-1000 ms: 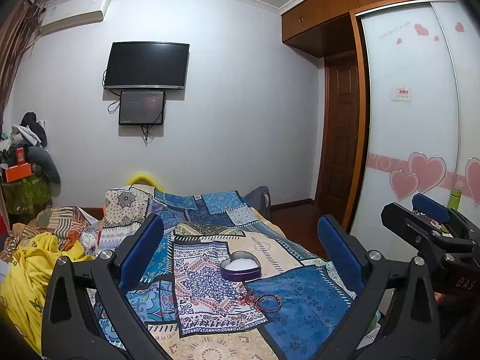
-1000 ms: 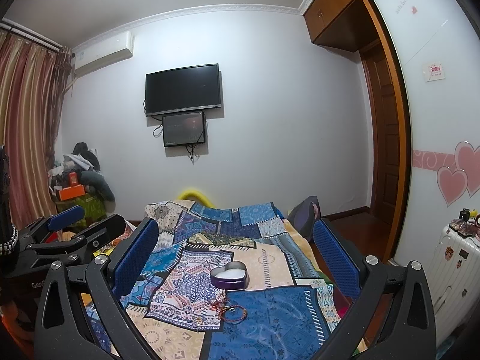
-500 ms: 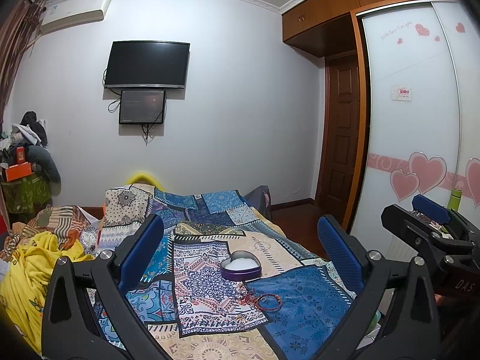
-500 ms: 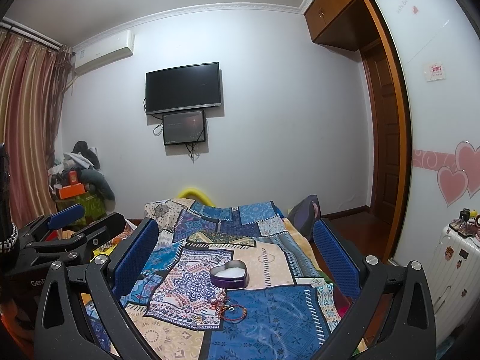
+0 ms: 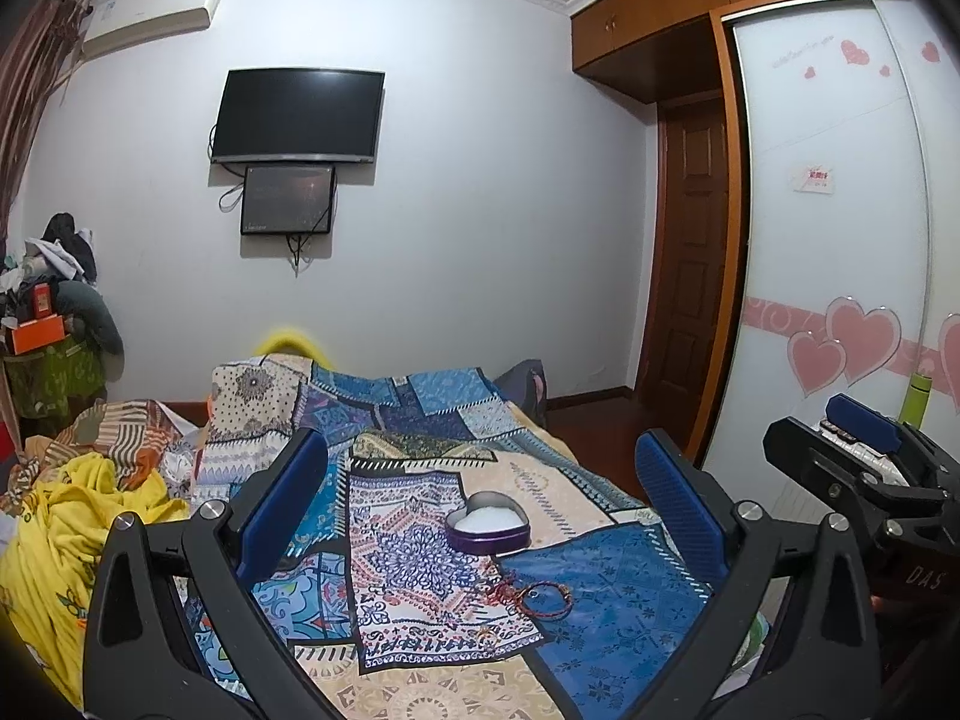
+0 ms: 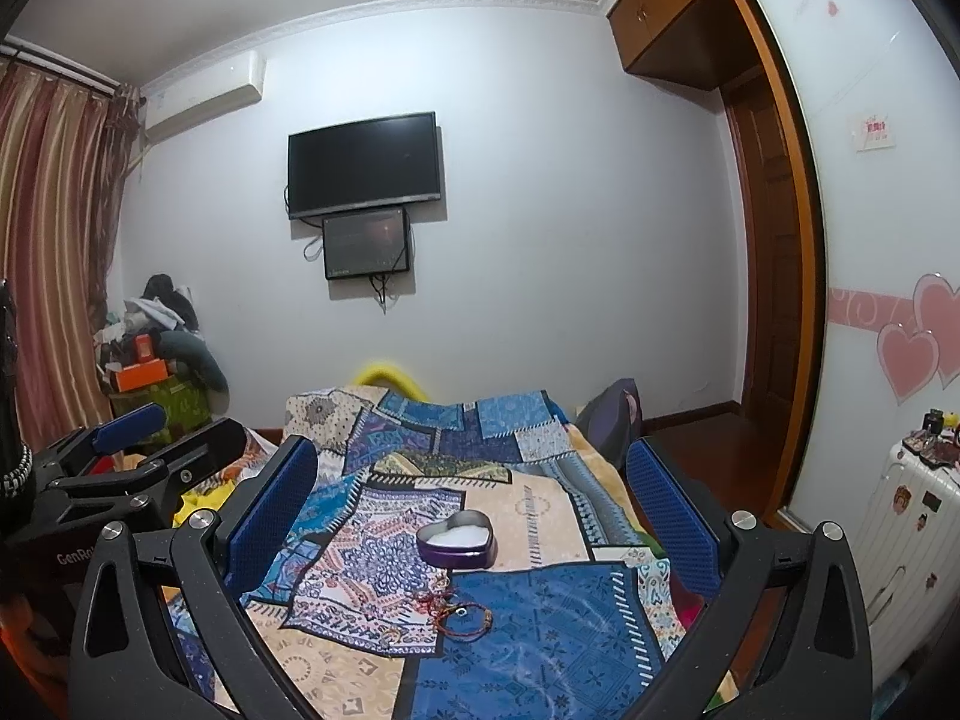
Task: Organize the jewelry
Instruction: 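Grasp the gold beaded bracelet with the right tool while the left tool grasps a small gold ring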
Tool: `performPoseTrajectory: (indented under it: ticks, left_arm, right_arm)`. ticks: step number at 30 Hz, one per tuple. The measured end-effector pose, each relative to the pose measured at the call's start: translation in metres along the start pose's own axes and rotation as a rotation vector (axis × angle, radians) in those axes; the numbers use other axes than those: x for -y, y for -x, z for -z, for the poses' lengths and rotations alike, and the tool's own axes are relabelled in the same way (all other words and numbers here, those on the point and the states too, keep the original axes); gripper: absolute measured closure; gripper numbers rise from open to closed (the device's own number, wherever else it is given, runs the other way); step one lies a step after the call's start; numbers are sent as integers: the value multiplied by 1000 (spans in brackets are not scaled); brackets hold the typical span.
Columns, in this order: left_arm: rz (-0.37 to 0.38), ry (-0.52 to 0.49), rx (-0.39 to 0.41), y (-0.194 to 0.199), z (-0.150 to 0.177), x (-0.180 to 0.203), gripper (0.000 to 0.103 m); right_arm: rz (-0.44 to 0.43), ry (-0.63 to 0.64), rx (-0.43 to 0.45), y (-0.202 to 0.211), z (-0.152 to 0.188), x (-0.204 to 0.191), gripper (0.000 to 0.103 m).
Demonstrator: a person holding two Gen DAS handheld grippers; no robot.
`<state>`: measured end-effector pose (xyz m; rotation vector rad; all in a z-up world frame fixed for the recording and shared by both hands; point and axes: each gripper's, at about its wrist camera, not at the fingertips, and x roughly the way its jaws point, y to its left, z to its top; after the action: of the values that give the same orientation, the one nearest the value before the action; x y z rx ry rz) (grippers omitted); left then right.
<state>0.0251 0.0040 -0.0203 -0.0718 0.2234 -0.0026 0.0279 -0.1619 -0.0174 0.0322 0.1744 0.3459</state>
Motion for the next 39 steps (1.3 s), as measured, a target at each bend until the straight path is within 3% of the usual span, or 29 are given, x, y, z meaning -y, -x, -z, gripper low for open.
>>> performPoseTrajectory:
  ticks: [6, 12, 18, 23, 25, 31, 33, 37, 39]
  left_arm:
    - [-11, 15, -95, -31, 13, -10, 0]
    - [-32, 63, -260, -76, 44, -35, 1]
    - [-47, 115, -429, -117, 82, -55, 17]
    - [-1, 141, -560, -142, 107, -58, 31]
    - [19, 129, -600, -151, 117, -53, 32]
    - [81, 82, -664, -166, 133, -36, 42]
    - [104, 70, -688, -172, 136, -30, 53]
    - [144, 61, -717, -179, 141, -21, 58]
    - [163, 62, -733, -181, 144, -18, 65]
  right_arm:
    - [17, -5, -77, -22, 16, 6, 1]
    - [45, -12, -200, -50, 43, 22, 1]
    - [33, -18, -357, -82, 74, 30, 3]
    - [0, -21, -461, -101, 95, 31, 18]
    - [-24, -26, -506, -109, 104, 34, 27]
    - [-82, -48, -583, -129, 118, 41, 43]
    - [-101, -57, -597, -136, 119, 44, 49]
    - [-138, -62, -607, -149, 119, 42, 58]
    - [-144, -43, -610, -154, 120, 40, 60]
